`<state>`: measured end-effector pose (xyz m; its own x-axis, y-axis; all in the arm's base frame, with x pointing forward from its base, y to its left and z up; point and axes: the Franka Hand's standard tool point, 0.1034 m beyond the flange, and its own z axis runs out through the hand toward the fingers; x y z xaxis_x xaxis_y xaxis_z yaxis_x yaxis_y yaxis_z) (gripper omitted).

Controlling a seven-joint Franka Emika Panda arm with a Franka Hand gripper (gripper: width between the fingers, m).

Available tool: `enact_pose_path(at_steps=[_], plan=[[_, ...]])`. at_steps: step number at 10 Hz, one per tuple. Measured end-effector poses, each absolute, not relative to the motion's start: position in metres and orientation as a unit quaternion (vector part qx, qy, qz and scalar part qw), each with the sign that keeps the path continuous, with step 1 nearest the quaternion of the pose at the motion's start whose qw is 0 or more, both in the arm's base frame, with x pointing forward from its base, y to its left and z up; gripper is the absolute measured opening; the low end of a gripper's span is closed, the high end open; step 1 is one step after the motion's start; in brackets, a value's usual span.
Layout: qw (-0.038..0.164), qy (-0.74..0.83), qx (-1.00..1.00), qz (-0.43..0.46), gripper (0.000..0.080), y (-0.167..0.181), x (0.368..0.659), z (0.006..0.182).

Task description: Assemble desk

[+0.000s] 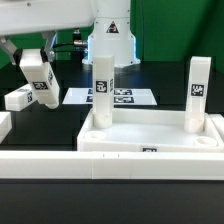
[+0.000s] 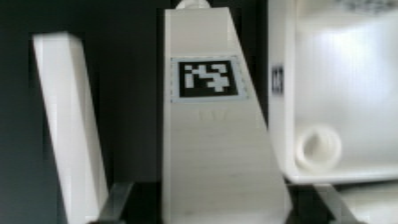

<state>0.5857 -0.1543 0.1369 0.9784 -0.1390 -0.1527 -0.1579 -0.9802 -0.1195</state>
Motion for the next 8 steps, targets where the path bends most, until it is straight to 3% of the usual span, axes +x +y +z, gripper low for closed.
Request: enact_pose_path(at_steps=[5,8], plan=[[0.012,0.089,-0.993,-0.070,0.0291,-0.152,0.593,0.139],[0.020,0.110,-0.991,-0.078,0.0291,-0.085,0.614,0.154]])
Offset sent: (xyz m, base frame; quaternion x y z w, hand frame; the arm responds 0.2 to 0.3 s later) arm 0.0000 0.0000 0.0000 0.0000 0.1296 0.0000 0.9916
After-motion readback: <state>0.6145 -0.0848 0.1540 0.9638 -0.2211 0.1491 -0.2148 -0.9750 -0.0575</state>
